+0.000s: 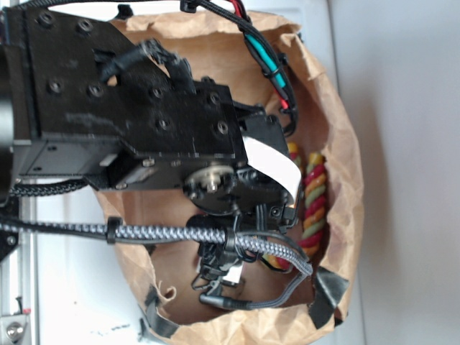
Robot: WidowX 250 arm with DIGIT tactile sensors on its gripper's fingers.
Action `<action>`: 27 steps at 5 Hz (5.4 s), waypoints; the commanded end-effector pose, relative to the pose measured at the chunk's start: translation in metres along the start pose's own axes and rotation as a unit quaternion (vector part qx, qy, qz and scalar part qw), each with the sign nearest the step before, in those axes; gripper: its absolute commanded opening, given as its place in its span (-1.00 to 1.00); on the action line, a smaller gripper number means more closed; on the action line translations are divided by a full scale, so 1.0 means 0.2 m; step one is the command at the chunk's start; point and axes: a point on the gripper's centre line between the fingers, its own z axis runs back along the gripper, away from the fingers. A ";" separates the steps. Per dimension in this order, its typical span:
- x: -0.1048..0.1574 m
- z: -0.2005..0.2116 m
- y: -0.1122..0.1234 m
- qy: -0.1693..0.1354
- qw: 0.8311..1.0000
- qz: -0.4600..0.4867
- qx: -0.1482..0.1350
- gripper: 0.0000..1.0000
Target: Grab the multicolored rope.
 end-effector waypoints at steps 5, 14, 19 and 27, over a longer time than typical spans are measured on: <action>0.00 -0.09 -0.30 -0.053 0.992 -0.099 0.054 1.00; 0.25 -0.37 -0.23 -0.023 0.996 -0.070 0.054 1.00; 0.24 -0.37 -0.18 -0.046 0.995 -0.038 0.076 -1.00; 0.22 -0.44 -0.15 0.006 0.997 -0.033 0.067 1.00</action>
